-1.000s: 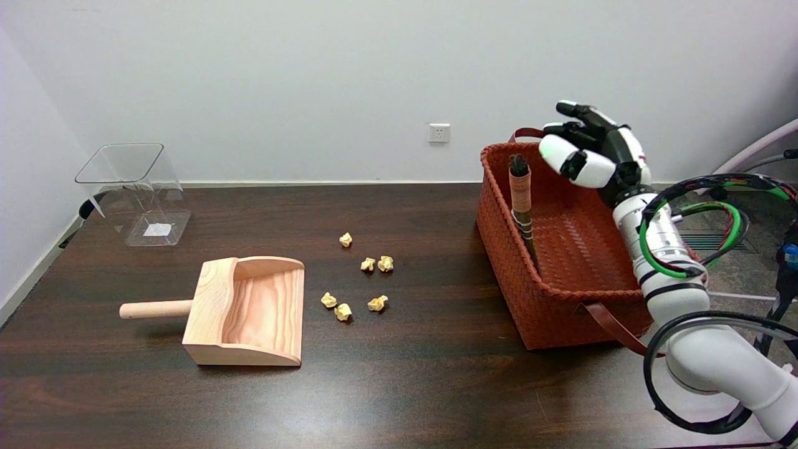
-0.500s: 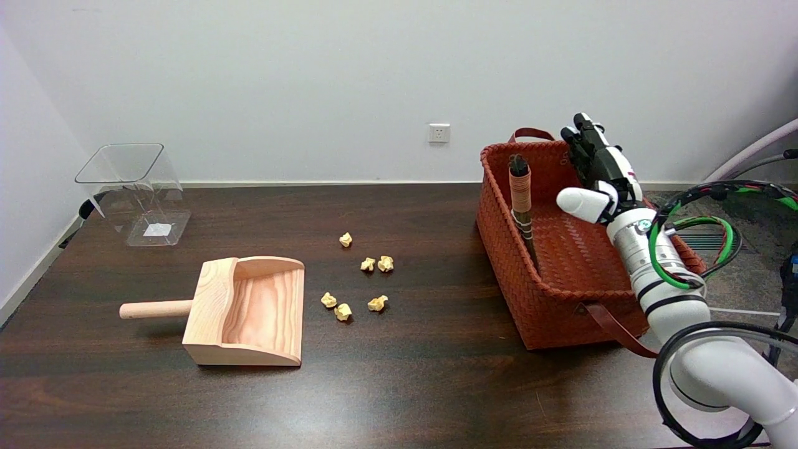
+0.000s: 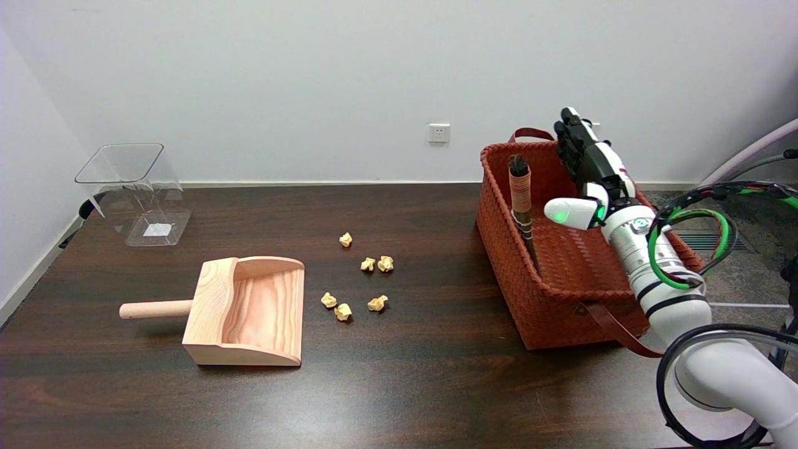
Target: Pick up the broom.
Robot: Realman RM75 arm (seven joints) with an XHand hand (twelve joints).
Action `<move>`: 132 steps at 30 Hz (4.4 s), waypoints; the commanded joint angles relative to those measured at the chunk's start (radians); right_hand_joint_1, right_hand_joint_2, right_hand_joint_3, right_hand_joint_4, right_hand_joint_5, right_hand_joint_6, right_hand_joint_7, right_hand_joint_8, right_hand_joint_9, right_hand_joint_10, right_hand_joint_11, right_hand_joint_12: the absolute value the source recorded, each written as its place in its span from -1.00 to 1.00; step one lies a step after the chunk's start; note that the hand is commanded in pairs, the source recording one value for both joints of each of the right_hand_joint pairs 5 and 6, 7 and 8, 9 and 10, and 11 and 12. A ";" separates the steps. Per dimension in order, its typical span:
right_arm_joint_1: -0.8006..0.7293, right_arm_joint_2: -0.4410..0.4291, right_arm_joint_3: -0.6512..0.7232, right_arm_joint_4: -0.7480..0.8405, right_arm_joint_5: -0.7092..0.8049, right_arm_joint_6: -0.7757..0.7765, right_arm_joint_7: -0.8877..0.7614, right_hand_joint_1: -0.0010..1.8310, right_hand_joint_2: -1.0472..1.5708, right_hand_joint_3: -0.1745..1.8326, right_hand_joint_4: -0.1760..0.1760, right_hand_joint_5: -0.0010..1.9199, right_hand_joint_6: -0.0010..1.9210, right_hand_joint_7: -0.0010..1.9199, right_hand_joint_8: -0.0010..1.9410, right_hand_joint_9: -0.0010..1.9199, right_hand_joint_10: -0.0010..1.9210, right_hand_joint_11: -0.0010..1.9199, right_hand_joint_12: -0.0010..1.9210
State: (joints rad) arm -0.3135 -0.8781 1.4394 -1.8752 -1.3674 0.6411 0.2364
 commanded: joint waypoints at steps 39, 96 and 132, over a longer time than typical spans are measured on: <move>0.074 -0.032 -0.155 0.022 -0.056 -0.041 -0.122 0.33 -0.26 0.47 0.00 0.45 0.45 0.62 0.60 0.45 0.45 0.45 0.45; 0.489 0.031 -0.084 0.013 0.154 -0.071 -0.216 0.51 0.68 -0.27 0.00 1.00 1.00 1.00 0.98 1.00 1.00 1.00 1.00; 0.964 -0.136 -0.664 0.019 0.354 0.103 -0.661 0.46 0.45 0.08 0.00 1.00 1.00 1.00 0.98 1.00 1.00 1.00 1.00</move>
State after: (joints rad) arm 0.5249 -0.8794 0.9863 -1.8728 -1.1022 0.6578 -0.2211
